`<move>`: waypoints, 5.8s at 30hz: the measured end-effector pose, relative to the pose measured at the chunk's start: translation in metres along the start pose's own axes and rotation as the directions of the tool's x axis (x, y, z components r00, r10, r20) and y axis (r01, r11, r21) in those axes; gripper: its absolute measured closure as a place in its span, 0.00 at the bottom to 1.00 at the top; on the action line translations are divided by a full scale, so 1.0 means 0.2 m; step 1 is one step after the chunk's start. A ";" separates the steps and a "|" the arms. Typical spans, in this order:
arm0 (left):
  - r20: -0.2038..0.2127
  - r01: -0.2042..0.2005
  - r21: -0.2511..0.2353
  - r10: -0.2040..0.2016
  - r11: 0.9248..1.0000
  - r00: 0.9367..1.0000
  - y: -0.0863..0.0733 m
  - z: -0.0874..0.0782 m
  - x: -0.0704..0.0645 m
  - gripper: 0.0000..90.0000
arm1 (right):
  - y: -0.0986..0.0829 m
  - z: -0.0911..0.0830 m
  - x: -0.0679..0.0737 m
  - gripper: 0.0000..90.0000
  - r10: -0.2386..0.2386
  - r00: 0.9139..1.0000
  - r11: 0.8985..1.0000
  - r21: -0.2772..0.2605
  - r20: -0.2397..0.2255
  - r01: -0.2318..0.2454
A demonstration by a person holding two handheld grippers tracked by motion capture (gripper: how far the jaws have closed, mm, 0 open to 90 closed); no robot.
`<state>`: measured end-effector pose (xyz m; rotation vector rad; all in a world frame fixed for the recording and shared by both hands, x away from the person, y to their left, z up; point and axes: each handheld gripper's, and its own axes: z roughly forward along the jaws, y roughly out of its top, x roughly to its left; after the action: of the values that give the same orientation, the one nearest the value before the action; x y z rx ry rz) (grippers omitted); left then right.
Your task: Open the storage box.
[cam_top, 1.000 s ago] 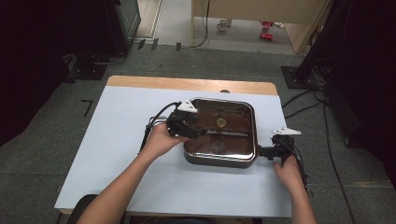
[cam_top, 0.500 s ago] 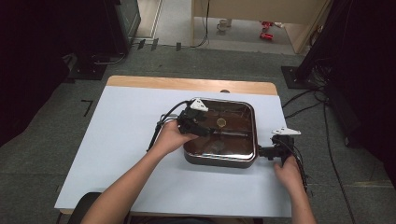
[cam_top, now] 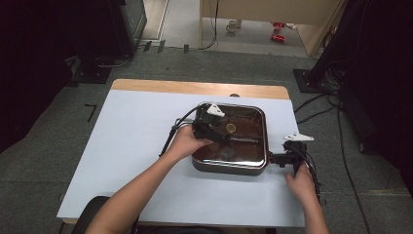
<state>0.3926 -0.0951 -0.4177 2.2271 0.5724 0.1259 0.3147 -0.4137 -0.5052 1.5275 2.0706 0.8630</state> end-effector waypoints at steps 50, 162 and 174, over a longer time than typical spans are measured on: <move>-0.029 -0.068 -0.138 0.064 0.988 0.997 0.14 -0.28 -0.02 0.65 | 0.00 0.00 0.00 0.00 0.001 1.000 1.000 -0.002 0.003 -0.001; -0.342 0.355 -0.181 -0.397 0.917 0.852 -0.61 -0.75 0.72 0.46 | 0.00 0.00 0.00 0.00 0.001 1.000 1.000 -0.001 0.002 -0.001; -0.297 0.300 -0.162 -0.336 0.940 0.894 -0.56 -0.70 0.56 0.34 | 0.00 0.00 0.00 0.00 0.003 1.000 1.000 0.000 0.000 -0.003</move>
<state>0.4141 0.1148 -0.4183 1.9836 1.0760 0.3465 0.3149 -0.4139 -0.5053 1.5308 2.0692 0.8636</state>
